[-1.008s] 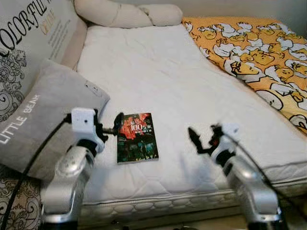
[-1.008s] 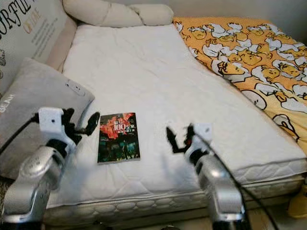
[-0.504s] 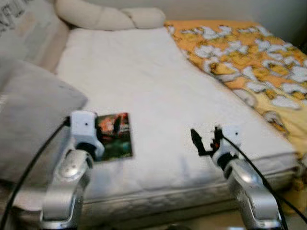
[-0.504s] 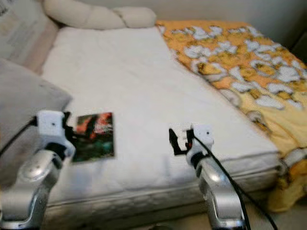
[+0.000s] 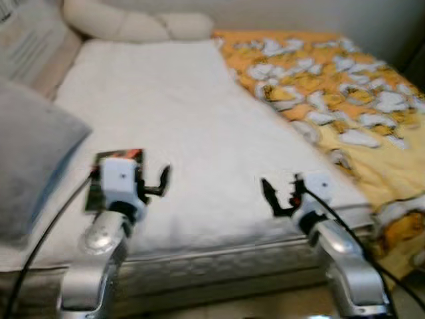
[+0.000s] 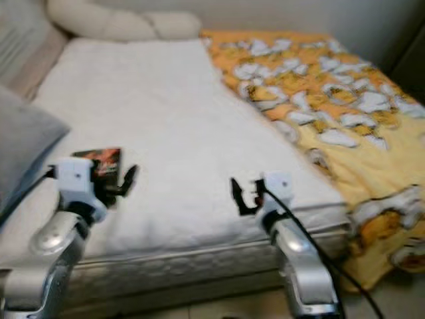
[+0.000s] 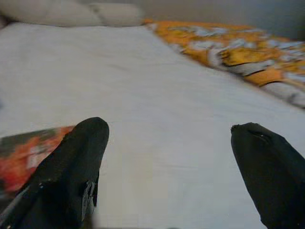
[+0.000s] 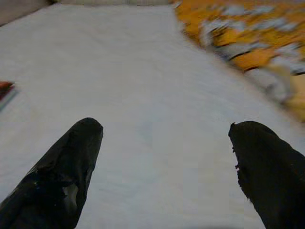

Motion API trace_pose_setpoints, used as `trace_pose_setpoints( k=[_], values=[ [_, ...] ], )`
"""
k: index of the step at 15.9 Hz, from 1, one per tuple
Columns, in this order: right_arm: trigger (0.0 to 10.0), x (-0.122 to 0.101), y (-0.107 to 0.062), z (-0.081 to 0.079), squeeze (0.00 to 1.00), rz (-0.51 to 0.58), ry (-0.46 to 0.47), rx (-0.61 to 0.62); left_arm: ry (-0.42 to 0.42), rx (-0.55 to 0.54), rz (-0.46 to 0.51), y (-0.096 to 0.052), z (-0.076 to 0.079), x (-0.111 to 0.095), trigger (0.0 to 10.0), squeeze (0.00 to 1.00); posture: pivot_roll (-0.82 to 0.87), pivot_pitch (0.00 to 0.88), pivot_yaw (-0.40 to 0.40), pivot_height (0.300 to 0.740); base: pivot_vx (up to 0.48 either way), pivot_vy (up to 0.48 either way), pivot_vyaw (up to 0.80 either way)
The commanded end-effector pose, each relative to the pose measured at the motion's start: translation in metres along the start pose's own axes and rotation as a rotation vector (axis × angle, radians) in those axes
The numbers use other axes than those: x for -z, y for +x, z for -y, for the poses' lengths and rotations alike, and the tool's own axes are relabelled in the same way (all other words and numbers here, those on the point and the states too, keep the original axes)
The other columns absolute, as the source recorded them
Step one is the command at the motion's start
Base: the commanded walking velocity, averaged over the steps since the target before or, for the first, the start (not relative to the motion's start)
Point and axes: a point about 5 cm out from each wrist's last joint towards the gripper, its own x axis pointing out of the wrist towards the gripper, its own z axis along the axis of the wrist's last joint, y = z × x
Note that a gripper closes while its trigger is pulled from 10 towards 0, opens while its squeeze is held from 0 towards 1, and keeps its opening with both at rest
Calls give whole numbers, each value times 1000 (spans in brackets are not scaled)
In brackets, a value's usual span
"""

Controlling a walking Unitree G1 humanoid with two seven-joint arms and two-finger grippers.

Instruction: Clean up the room

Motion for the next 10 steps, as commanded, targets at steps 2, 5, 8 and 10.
trace_pose_setpoints(
  k=[2, 5, 8, 10],
  values=[
    [10000, -7, 4, -6, 1000, 29, -20, -38, 7, -24, -11, 2, -8, 0, 10000, 1000, -119, 0, -31, 740, 0, -480, 0],
    [10000, -11, 8, 0, 1000, 33, -42, -27, 1, -23, -11, 7, -7, 0, 10000, 1000, -123, 0, -41, 740, 0, -480, 533],
    [10000, -8, 8, 6, 1000, 19, -23, -9, 7, -19, -11, 10, -7, 0, 10000, 1000, -123, 0, -46, 740, 0, -480, 800],
    [10000, -8, 8, 7, 1000, 20, -20, -6, 6, -23, -13, 10, -7, 1, 10000, 1000, -131, 0, -44, 740, 0, -480, 800]
  ],
)
